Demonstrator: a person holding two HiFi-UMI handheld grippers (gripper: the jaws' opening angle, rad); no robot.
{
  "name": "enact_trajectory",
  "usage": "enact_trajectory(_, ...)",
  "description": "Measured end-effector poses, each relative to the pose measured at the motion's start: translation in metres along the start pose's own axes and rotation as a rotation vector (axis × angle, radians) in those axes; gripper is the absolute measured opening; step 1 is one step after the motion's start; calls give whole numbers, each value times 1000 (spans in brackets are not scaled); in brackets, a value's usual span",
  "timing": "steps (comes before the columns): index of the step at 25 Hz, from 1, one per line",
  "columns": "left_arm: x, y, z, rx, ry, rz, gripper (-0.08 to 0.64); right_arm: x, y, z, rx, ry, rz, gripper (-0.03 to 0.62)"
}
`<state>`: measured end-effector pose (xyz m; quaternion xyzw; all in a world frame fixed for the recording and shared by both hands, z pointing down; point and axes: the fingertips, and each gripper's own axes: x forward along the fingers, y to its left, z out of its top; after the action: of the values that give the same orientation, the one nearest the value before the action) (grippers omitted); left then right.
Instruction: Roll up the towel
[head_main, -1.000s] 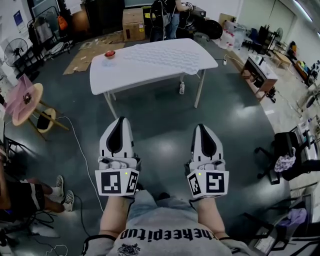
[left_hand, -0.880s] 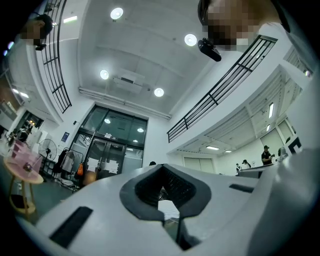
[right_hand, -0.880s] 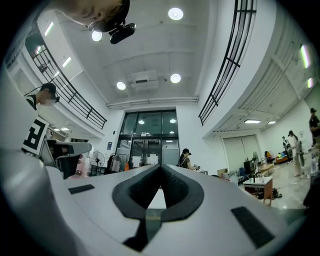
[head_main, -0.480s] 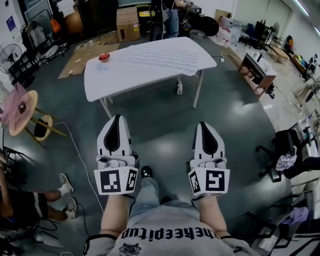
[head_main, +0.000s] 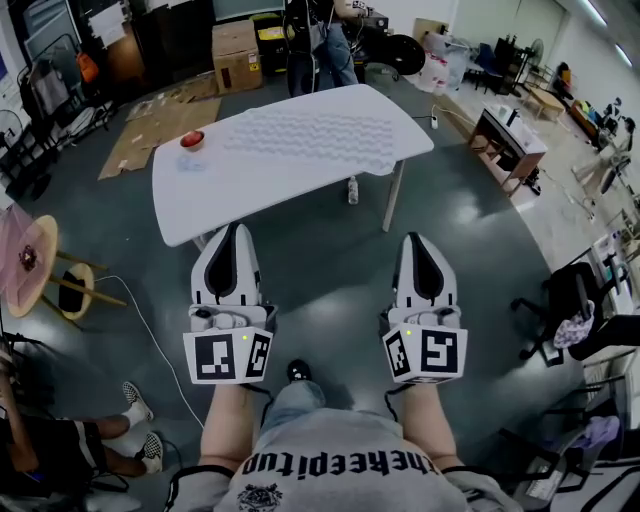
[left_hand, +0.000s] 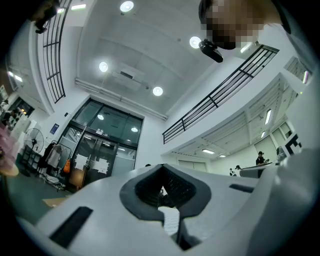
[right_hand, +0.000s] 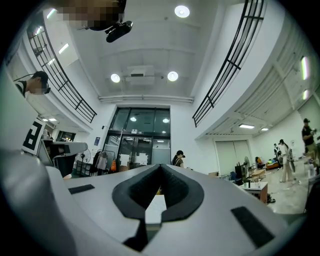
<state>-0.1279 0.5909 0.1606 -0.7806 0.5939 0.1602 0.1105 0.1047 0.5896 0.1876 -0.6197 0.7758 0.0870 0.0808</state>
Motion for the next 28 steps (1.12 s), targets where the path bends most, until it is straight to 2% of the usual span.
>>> enact_trajectory(6,52,49,-18,19,-8,-13,3,67,15,-15,0,9,-24,2)
enact_trajectory(13,97,93,-45,25,30,-43,5,123,34,-34,-7,10,-39,2)
enact_trajectory(19,124,112,-67,-3,16,-79,3,147,37,-50,-27,34,-56,2)
enact_trajectory(28,174,120,-101,-4,49,-94,4,194,11,-74,-28,53,-90,2)
